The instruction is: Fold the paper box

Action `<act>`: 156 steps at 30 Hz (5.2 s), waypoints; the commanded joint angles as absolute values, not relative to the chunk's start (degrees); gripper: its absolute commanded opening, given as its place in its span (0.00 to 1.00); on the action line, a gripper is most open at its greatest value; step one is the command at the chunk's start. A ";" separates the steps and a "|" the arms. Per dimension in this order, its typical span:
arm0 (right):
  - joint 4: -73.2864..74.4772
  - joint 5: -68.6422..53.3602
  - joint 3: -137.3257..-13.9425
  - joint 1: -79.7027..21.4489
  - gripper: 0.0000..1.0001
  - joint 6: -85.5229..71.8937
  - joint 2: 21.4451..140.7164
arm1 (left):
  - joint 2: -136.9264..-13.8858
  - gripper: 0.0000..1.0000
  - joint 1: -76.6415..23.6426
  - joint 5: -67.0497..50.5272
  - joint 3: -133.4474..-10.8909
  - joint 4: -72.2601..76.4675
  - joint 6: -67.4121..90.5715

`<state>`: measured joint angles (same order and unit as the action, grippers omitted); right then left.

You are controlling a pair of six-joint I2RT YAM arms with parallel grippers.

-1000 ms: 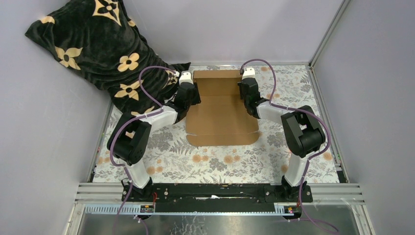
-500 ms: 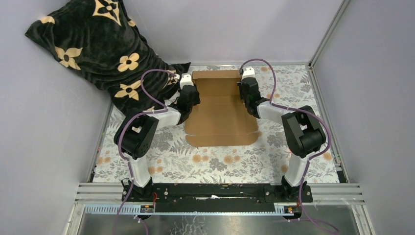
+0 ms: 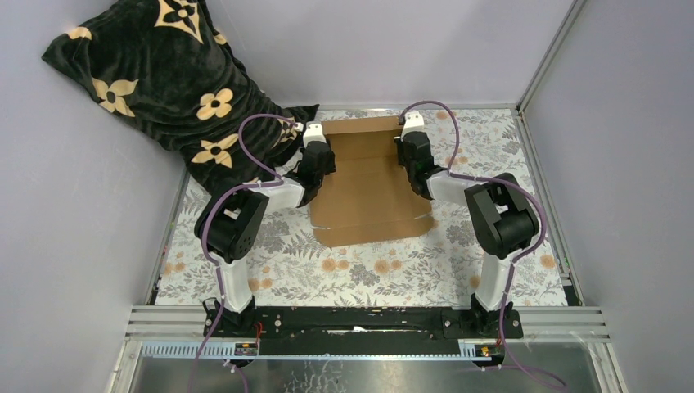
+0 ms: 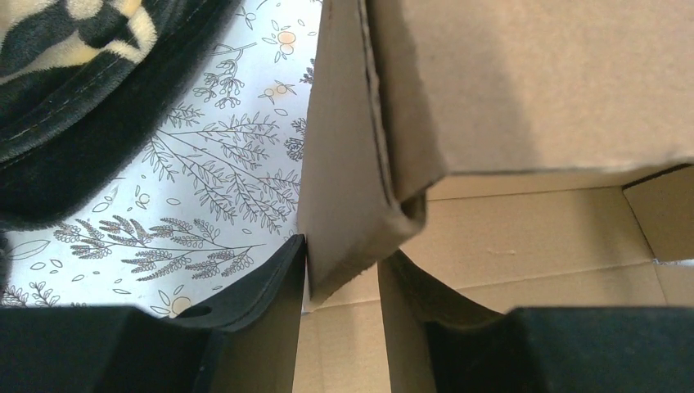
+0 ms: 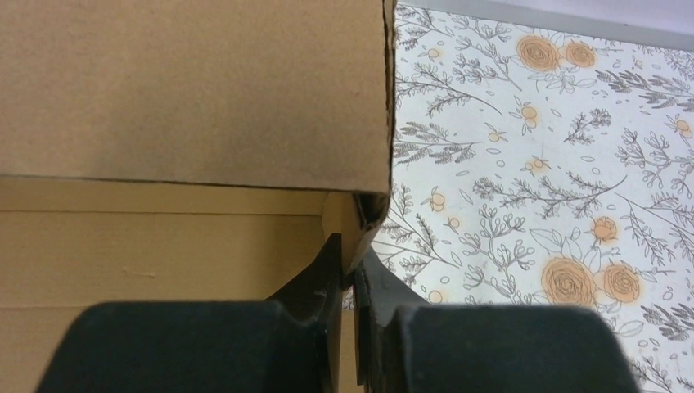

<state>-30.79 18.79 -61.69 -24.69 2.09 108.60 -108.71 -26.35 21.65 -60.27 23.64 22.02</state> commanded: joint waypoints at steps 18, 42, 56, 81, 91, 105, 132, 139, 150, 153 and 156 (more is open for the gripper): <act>-6.00 9.15 -76.62 -20.69 0.00 1.28 111.20 | -101.92 0.43 -24.38 18.16 -60.07 21.91 22.68; 61.54 -7.80 -94.61 -22.62 0.00 -2.99 104.91 | -80.30 0.46 -22.41 0.95 -68.23 -9.84 28.49; 46.32 15.61 -87.22 -34.75 0.02 -2.98 103.45 | -77.90 0.46 -22.54 -6.96 -64.31 -8.21 29.87; 31.13 37.96 -78.21 -40.03 0.02 2.33 101.68 | -79.50 0.46 -27.90 -4.79 -61.25 -6.10 31.00; 41.03 33.83 -91.38 -40.50 0.02 7.55 111.18 | -84.86 0.46 -24.39 -6.22 -62.48 -5.38 28.75; 52.19 31.89 -100.76 -41.55 0.03 13.53 120.95 | -93.36 0.46 -15.95 -13.20 -63.85 -3.17 29.90; 45.45 31.44 -106.76 -44.57 0.48 13.79 125.87 | -95.17 0.46 -14.84 -16.04 -59.33 -0.26 30.75; 45.52 28.47 -108.17 -44.88 0.46 14.65 128.08 | -95.39 0.46 -14.35 -16.60 -59.28 1.18 30.81; 42.20 26.21 -105.88 -44.74 0.29 14.62 129.58 | -95.39 0.46 -13.33 -17.22 -58.10 2.52 31.03; 40.40 28.25 -105.18 -44.79 0.24 14.55 129.52 | -95.32 0.46 -13.06 -17.56 -57.74 3.05 31.15; 39.39 29.26 -104.67 -44.85 0.21 15.17 129.86 | -95.73 0.46 -12.92 -18.17 -57.85 3.67 31.58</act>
<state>42.76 27.16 -105.60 -44.31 15.03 129.43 -94.94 -13.58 -16.58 -58.22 -0.08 30.89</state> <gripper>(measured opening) 0.262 0.459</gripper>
